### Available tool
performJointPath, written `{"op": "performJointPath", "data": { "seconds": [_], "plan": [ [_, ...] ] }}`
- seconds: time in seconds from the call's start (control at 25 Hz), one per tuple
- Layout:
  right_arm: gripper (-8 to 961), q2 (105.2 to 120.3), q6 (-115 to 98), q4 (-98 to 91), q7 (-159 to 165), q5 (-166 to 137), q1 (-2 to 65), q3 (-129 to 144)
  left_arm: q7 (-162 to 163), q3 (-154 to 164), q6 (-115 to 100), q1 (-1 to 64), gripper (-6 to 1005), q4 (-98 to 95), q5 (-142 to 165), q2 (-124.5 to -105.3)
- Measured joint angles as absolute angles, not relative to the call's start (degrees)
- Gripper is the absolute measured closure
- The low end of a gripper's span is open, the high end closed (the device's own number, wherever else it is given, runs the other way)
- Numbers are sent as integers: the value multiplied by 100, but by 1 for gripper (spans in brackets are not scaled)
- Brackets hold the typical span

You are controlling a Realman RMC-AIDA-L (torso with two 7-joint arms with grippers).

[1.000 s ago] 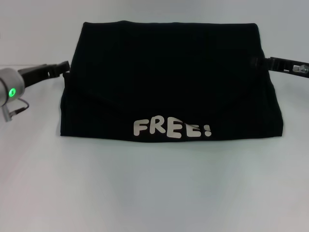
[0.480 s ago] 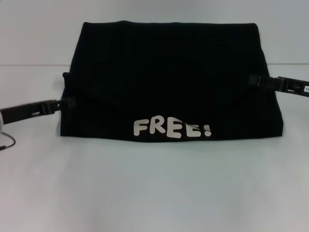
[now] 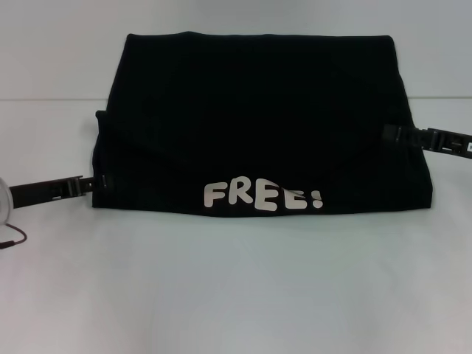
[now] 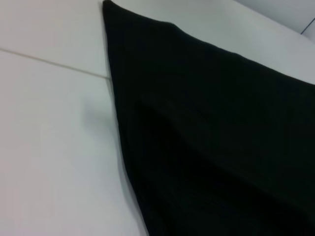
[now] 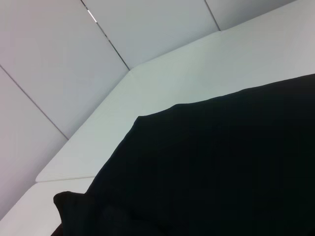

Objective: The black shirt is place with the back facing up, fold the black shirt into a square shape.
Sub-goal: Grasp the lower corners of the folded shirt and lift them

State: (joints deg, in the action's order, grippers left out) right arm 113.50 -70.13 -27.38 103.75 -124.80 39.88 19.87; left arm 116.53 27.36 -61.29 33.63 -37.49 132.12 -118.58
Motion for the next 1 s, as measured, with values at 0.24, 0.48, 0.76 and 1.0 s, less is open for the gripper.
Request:
{"op": "performJointPath", "data": {
  "seconds": [0.24, 0.48, 0.76, 1.0],
  "plan": [
    [339, 11363, -7018, -2733, 10372, -12481, 3971, 1986, 11650, 2980, -6129, 3367, 298, -3718, 13215, -11889],
    [340, 11372, -7018, -2733, 10364, -12481, 3933, 1986, 11645, 3090, -6113, 3374, 300, -3706, 13219, -11922],
    [340, 11373, -7010, -2733, 10362, -12476, 3903, 1986, 11635, 3147, -6113, 3390, 302, -3721, 13219, -11929],
    [340, 11361, -7019, -2733, 10362, -12465, 3899, 1986, 11632, 3110, -6086, 3383, 304, -3739, 13219, -11923]
  ]
}}
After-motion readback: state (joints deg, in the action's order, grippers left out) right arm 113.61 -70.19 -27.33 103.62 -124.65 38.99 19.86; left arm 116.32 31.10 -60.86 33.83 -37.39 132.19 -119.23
